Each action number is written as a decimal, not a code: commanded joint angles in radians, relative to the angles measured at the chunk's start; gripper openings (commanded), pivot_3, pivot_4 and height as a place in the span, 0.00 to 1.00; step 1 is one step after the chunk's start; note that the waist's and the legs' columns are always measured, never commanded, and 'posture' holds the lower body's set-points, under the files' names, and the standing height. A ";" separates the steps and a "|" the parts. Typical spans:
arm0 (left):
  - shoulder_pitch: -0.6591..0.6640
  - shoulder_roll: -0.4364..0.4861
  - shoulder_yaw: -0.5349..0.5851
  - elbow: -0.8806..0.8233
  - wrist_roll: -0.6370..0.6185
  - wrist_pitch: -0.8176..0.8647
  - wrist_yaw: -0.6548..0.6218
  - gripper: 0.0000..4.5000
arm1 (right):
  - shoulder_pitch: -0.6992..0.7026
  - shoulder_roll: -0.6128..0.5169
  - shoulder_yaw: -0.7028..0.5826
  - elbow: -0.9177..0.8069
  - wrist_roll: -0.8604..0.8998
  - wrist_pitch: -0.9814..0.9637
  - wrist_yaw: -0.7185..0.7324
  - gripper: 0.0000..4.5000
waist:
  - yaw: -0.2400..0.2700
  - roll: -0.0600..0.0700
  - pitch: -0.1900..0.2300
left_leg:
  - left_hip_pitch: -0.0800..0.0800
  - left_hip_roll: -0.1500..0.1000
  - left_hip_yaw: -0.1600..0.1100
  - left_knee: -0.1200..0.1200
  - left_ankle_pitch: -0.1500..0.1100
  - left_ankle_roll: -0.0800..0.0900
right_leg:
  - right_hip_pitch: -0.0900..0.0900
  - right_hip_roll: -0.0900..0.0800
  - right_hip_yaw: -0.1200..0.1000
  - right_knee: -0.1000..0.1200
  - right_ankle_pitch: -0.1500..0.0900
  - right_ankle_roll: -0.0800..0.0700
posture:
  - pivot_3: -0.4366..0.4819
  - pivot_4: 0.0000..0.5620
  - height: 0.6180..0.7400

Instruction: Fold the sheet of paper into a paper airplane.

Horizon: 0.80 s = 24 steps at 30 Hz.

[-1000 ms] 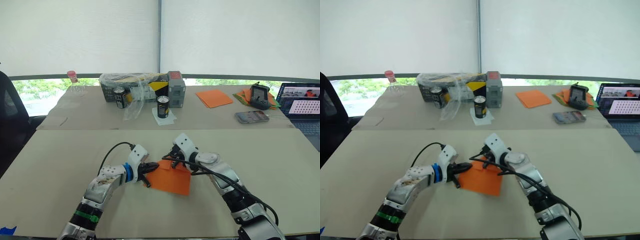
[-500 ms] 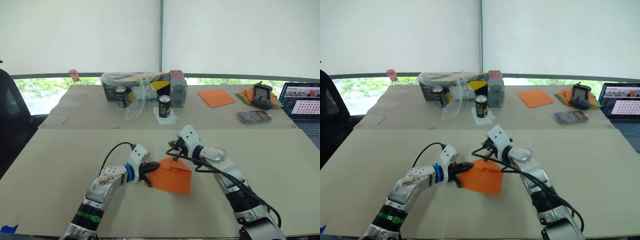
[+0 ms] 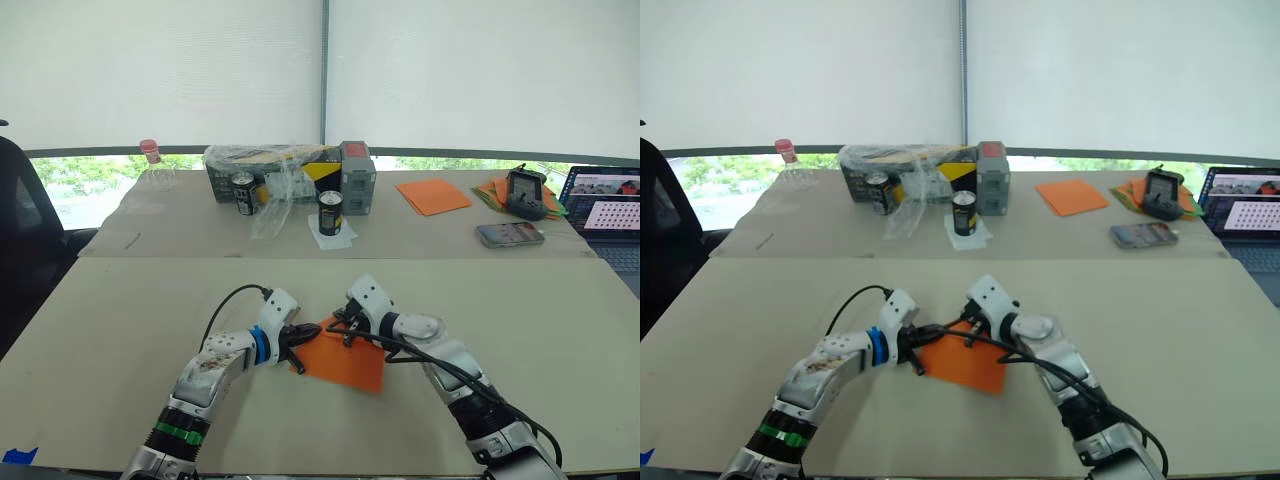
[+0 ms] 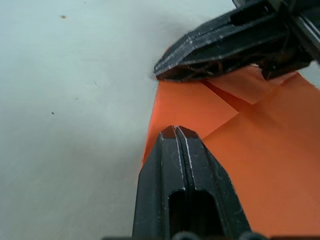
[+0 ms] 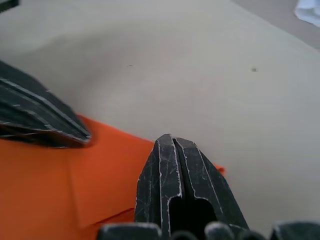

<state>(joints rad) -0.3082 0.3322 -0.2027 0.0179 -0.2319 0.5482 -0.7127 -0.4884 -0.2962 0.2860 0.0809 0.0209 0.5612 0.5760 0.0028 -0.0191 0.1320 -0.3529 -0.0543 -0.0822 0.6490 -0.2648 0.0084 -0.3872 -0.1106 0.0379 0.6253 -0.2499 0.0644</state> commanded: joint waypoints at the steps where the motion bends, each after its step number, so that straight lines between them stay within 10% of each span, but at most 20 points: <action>1: 0.043 0.002 -0.049 0.084 0.044 0.043 0.019 0.01 | 0.004 -0.028 -0.037 0.026 -0.018 0.048 -0.029 0.00 | 0.003 0.000 0.000 | 0.000 0.000 0.000 0.000 0.000 0.000 | 0.000 0.000 0.000 0.000 0.000 0.000 | 0.48 0.27 0.99; 24: 0.021 -0.035 -0.024 0.101 0.029 -0.001 0.020 0.01 | 0.076 -0.062 0.051 -0.150 -0.007 -0.094 0.085 0.00 | 0.008 0.000 0.001 | -0.001 0.000 -0.001 0.000 0.000 0.000 | 0.000 -0.001 -0.002 -0.001 -0.001 0.001 | 0.48 0.27 0.99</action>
<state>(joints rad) -0.3158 0.3035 -0.1936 0.0370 -0.2324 0.5219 -0.7095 -0.3980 -0.3595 0.3442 -0.0647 0.0250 0.4843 0.6699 0.0111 -0.0194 0.1329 -0.3542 -0.0548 -0.0827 0.6490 -0.2646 0.0084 -0.3870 -0.1119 0.0364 0.6245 -0.2506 0.0654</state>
